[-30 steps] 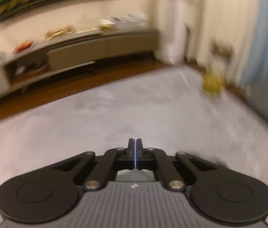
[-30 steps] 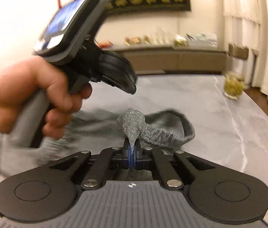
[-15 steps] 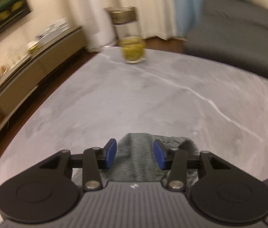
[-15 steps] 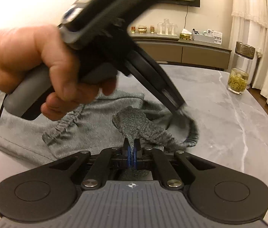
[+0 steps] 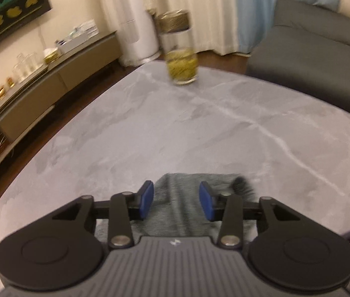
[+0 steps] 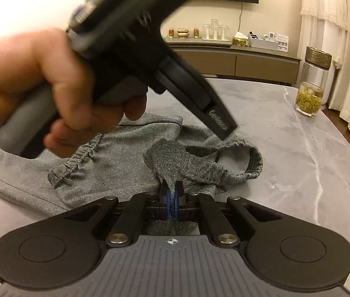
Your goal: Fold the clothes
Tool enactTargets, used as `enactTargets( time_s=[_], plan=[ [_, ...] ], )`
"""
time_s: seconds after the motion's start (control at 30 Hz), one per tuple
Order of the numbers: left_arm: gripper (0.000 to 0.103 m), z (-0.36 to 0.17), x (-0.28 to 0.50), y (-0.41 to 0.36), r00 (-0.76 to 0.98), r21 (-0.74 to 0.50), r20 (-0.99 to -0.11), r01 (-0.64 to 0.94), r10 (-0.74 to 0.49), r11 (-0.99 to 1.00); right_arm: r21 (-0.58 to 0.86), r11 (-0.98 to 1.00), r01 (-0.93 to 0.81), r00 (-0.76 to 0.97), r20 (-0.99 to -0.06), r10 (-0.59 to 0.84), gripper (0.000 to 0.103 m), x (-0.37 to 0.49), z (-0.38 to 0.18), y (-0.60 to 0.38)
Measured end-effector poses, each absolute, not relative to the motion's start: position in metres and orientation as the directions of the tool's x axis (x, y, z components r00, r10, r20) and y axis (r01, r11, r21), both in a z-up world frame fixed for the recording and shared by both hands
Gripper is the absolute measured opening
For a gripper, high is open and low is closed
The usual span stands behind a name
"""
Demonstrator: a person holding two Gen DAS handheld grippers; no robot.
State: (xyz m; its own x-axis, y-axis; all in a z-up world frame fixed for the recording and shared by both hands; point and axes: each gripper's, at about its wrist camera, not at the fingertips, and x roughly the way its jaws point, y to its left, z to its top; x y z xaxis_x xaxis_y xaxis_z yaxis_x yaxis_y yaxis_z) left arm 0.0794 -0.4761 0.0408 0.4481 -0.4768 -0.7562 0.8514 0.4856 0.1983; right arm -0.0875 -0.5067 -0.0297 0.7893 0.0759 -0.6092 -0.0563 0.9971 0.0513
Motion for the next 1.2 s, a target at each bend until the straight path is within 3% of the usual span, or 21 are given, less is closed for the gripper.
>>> enactTargets(
  time_s=[0.13, 0.2, 0.27, 0.3, 0.4, 0.53, 0.63, 0.67, 0.8, 0.87, 1.03, 1.1, 1.2],
  plan=[
    [0.048, 0.028, 0.069, -0.491, 0.450, 0.251, -0.776, 0.863, -0.442, 0.438, 0.043, 0.997, -0.060, 0.788, -0.612, 0.074, 0.003, -0.086, -0.032, -0.504],
    [0.041, 0.015, 0.070, -0.500, 0.476, 0.297, -0.785, 0.850, -0.396, 0.434, 0.042, 0.997, -0.060, 0.788, -0.611, 0.073, 0.003, -0.086, -0.033, -0.505],
    [0.003, 0.007, 0.080, -0.504, 0.525, 0.334, -0.773, 0.814, -0.357, 0.475, 0.041, 0.997, -0.061, 0.787, -0.612, 0.073, 0.002, -0.086, -0.035, -0.506],
    [0.003, 0.012, 0.085, -0.500, 0.540, 0.323, -0.760, 0.797, -0.363, 0.510, 0.040, 0.997, -0.061, 0.787, -0.613, 0.073, 0.002, -0.086, -0.036, -0.506],
    [0.002, 0.036, 0.098, -0.482, 0.576, 0.252, -0.713, 0.743, -0.400, 0.620, 0.036, 0.995, -0.089, 0.804, -0.588, 0.093, 0.002, -0.090, -0.033, -0.504],
    [0.003, 0.085, 0.118, -0.403, 0.579, -0.030, -0.635, 0.642, -0.511, 0.766, 0.024, 0.987, -0.160, 0.845, -0.513, 0.149, 0.002, -0.101, -0.020, -0.494],
    [0.008, 0.087, 0.142, -0.319, 0.582, -0.282, -0.620, 0.459, -0.526, 0.842, 0.003, 0.976, -0.220, 0.860, -0.472, 0.195, 0.002, -0.107, -0.014, -0.483],
    [0.018, 0.073, 0.153, -0.294, 0.572, -0.329, -0.653, 0.376, -0.496, 0.866, -0.017, 0.967, -0.254, 0.845, -0.490, 0.213, 0.002, -0.105, -0.018, -0.474],
    [0.038, 0.029, 0.164, -0.245, 0.497, -0.421, -0.732, 0.208, -0.466, 0.883, -0.097, 0.930, -0.355, 0.774, -0.589, 0.234, 0.002, -0.095, -0.043, -0.442],
    [0.048, 0.030, 0.153, -0.239, 0.515, -0.433, -0.715, 0.205, -0.473, 0.878, -0.144, 0.915, -0.377, 0.761, -0.612, 0.217, 0.003, -0.094, -0.051, -0.433],
    [0.049, 0.058, 0.122, -0.243, 0.648, -0.371, -0.635, 0.222, -0.421, 0.902, -0.069, 0.919, -0.388, 0.788, -0.541, 0.292, 0.004, -0.097, -0.032, -0.444],
    [0.049, 0.065, 0.115, -0.256, 0.642, -0.356, -0.611, 0.299, -0.463, 0.885, -0.017, 0.934, -0.358, 0.812, -0.499, 0.303, 0.004, -0.092, -0.025, -0.453],
    [0.047, 0.045, 0.119, -0.292, 0.546, -0.265, -0.693, 0.414, -0.471, 0.871, 0.046, 0.956, -0.288, 0.791, -0.551, 0.265, 0.004, -0.066, -0.039, -0.466]
  ],
)
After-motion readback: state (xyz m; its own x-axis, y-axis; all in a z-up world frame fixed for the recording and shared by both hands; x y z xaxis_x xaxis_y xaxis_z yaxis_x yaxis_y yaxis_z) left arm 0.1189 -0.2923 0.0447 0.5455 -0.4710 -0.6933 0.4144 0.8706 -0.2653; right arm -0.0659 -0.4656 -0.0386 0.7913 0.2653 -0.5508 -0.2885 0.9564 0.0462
